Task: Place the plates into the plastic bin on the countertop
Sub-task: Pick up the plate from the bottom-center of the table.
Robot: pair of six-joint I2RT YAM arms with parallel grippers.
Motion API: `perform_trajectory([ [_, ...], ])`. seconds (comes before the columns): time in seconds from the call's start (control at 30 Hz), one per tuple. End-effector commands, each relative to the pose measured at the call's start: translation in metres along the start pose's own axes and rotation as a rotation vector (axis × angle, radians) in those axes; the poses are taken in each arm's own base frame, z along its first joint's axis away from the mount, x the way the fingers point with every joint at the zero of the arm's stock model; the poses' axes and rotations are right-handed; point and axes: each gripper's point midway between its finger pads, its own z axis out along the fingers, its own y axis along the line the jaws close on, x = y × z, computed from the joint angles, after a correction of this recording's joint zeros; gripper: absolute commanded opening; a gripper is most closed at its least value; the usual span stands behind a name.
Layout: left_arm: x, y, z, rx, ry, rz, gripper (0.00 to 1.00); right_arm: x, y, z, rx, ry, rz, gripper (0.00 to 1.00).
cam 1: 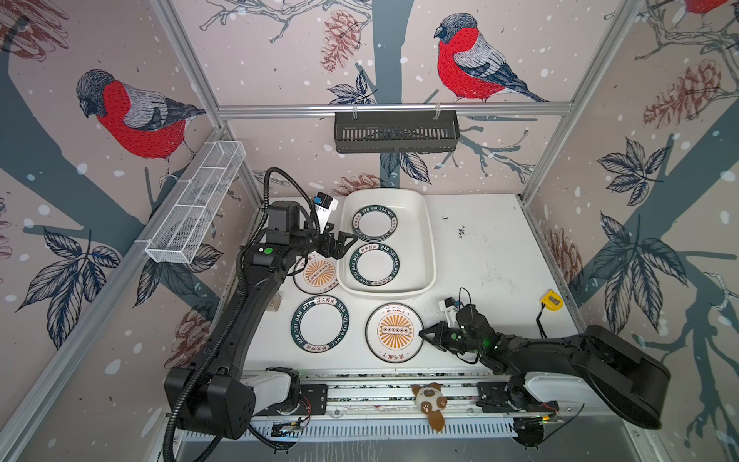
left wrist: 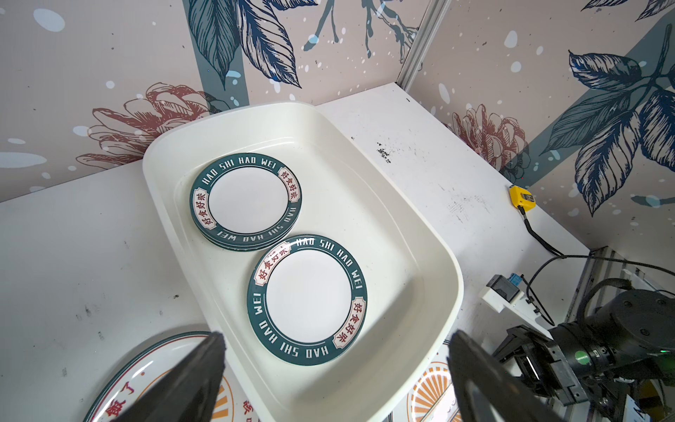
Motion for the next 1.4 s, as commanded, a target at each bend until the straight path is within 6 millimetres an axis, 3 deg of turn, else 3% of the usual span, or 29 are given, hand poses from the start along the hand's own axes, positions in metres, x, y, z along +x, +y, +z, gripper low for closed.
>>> perform_trajectory([
  [0.0, -0.005, -0.001, -0.002, 0.002, -0.02, 0.006, 0.94, -0.001, 0.008, -0.001, -0.024, 0.002, -0.011, 0.02],
  [1.23, -0.015, -0.006, -0.008, 0.047, -0.045, -0.006, 0.95, 0.015, 0.038, -0.001, -0.066, 0.159, -0.114, 0.01],
  [1.37, -0.02, 0.003, -0.014, 0.044, -0.072, -0.046, 0.95, 0.019, 0.043, 0.0, -0.075, 0.191, -0.134, 0.01],
])
